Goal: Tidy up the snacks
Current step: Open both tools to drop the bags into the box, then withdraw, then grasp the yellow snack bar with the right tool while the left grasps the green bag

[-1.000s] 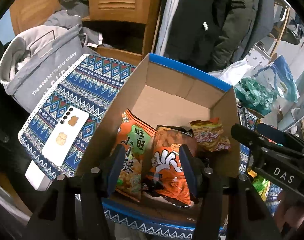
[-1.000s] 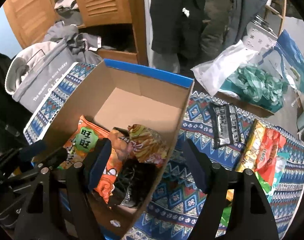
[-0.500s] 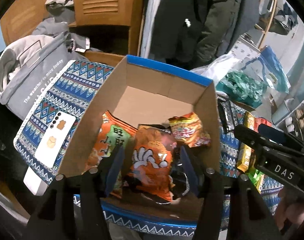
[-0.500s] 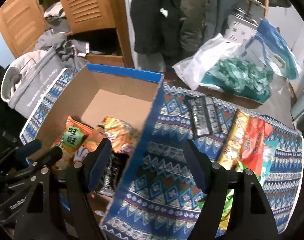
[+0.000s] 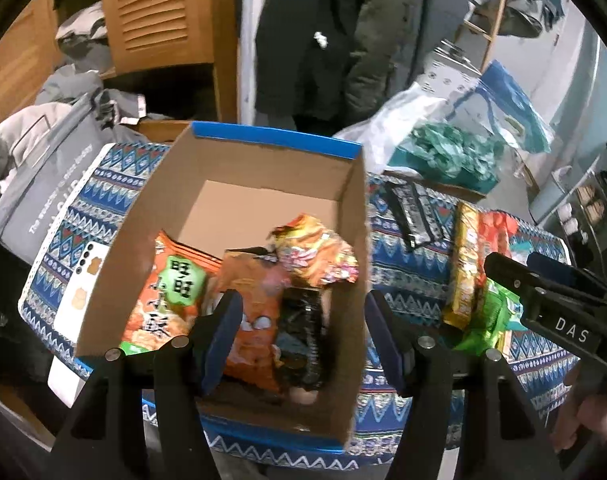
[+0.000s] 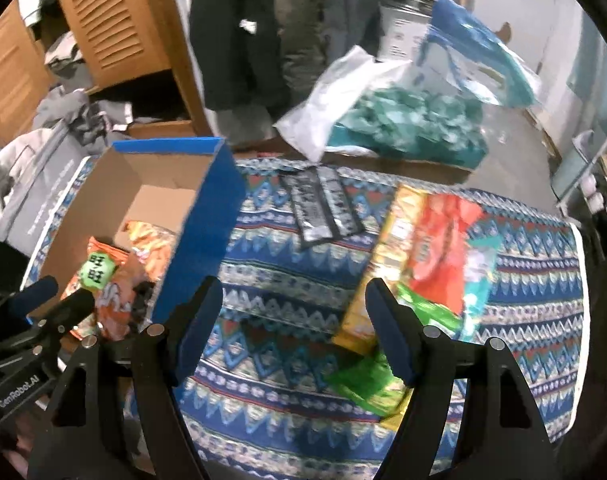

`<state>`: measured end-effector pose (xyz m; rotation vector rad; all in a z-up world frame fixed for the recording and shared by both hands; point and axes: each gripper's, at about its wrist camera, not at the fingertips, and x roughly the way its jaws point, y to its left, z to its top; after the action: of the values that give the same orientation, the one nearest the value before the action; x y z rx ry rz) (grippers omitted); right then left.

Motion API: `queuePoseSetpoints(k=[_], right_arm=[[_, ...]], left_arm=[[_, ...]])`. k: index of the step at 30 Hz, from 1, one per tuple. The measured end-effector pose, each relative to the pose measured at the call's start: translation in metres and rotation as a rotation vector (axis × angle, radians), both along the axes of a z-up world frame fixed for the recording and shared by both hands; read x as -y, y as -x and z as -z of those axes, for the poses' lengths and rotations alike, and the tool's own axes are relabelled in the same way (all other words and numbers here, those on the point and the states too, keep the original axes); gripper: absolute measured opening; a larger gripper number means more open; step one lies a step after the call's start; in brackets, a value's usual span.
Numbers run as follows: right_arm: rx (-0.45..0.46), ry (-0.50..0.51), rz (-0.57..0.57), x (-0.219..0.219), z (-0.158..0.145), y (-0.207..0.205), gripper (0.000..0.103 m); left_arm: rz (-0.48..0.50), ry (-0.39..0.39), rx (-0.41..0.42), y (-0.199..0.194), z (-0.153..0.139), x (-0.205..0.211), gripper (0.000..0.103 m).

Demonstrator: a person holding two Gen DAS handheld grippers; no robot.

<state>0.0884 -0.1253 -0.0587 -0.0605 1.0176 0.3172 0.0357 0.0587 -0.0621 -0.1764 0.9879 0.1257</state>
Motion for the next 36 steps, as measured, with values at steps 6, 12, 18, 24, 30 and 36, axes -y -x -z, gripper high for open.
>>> queuePoseSetpoints(k=[6,12,18,24,30,36], right_arm=[[-0.009,0.013,0.056,0.035,0.005,0.005,0.075],[-0.026,0.026,0.107,0.069,0.013,0.013,0.075],[-0.053,0.04,0.16,0.103,0.027,0.016,0.075],[-0.105,0.053,0.22,0.131,0.05,0.015,0.075],[-0.171,0.073,0.257,0.147,0.079,0.013,0.075],[-0.239,0.06,0.278,0.154,0.106,0.007,0.075]], left_arm=[[0.05,-0.035,-0.006,-0.003,-0.001,0.029,0.068],[0.081,-0.051,-0.026,-0.009,0.004,0.056,0.069],[0.128,-0.081,-0.067,-0.016,0.015,0.086,0.069],[0.167,-0.127,-0.114,-0.023,0.031,0.116,0.069],[0.203,-0.148,-0.183,-0.034,0.055,0.142,0.069],[0.207,-0.149,-0.258,-0.044,0.079,0.154,0.07]])
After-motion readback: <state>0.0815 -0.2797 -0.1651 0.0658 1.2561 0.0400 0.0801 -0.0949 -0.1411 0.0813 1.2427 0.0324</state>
